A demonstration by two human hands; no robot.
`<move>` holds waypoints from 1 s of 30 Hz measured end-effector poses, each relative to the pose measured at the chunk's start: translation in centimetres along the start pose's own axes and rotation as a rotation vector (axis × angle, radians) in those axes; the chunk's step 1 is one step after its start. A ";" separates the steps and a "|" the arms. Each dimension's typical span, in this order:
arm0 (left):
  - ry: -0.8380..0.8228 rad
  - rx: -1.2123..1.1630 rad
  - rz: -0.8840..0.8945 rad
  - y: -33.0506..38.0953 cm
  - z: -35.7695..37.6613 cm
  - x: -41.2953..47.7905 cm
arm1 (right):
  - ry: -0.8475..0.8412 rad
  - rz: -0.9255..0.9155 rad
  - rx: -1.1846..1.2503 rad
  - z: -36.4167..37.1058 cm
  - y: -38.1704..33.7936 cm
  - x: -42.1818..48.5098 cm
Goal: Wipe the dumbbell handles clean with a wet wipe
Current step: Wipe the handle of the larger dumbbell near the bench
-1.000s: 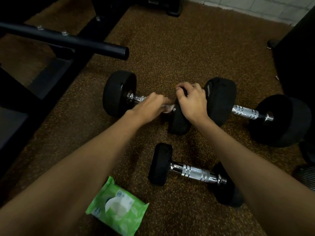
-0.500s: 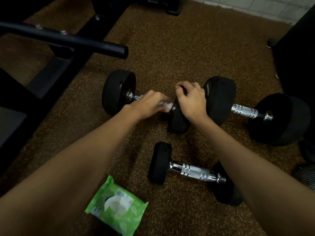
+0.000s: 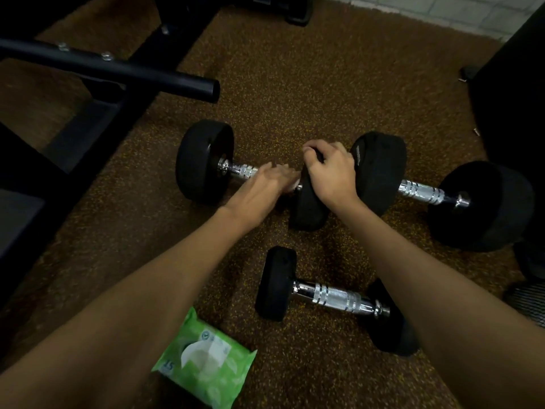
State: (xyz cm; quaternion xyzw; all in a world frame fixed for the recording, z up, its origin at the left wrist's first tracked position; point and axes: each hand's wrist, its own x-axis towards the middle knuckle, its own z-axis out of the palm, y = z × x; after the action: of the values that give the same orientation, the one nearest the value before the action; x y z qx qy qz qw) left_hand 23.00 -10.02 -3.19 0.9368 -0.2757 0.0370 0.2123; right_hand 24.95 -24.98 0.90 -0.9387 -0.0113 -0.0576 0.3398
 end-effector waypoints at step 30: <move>0.470 -2.012 -1.194 3.8 2.0 -0.5 | 0.054 -0.024 0.057 -0.3 -0.6 -1.1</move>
State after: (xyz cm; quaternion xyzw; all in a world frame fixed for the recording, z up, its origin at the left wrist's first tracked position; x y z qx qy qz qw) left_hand 20.40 -13.49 -3.67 0.3004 0.3437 -0.1298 0.8802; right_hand 23.83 -24.65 1.38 -0.9264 -0.0152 -0.0866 0.3660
